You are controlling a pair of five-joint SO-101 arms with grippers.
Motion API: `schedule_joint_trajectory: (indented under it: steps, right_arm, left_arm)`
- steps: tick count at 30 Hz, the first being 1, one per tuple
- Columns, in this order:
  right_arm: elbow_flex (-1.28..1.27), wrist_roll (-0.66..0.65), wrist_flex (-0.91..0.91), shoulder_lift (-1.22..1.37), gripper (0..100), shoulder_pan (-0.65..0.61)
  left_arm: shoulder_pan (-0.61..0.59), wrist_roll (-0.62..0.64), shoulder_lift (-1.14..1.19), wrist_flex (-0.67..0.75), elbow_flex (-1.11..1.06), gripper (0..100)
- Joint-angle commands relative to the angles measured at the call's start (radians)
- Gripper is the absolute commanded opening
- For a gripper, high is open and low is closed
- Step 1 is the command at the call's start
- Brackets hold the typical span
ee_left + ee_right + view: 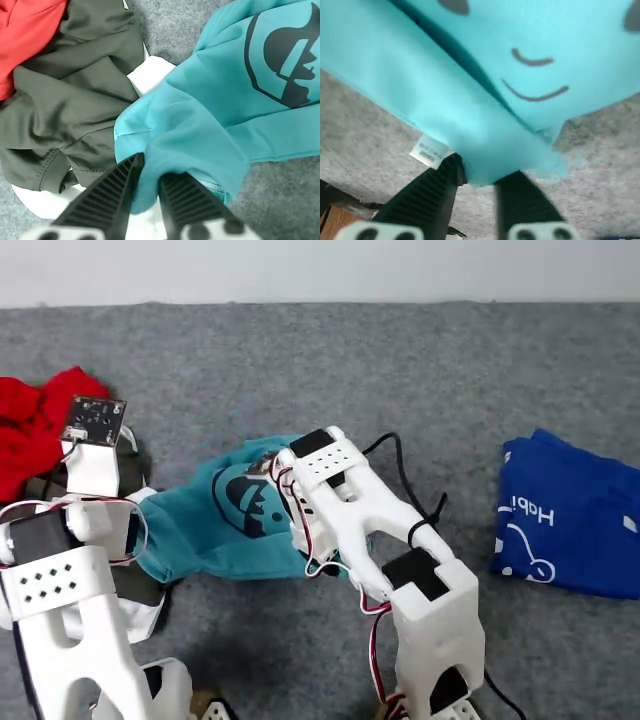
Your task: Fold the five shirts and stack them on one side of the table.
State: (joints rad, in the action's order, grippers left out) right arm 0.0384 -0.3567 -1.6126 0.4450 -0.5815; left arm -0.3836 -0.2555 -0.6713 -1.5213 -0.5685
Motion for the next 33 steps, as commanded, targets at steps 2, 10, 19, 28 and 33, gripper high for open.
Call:
schedule_joint_trajectory:
  steps: [2,10,19,28,33]
  right_arm:
    - [0.086,-0.015,-0.056,-0.013,1.1,0.025]
    - [0.253,-0.035,-0.185,-0.096,1.0,0.097]
    - [0.164,-0.095,-0.185,-0.355,1.3,0.102]
    - [0.101,-0.097,-0.183,-0.383,1.8,0.096]
    - [0.101,-0.097,-0.183,-0.358,1.1,0.096]
  left_arm:
    - [0.008,-0.008,-0.018,0.025,0.004,2]
    - [0.008,-0.008,-0.023,0.025,0.015,2]
    - [0.008,-0.008,-0.023,0.018,0.093,2]
    - [0.008,-0.008,-0.023,0.017,0.101,2]
    - [0.008,-0.008,-0.023,0.017,0.099,2]
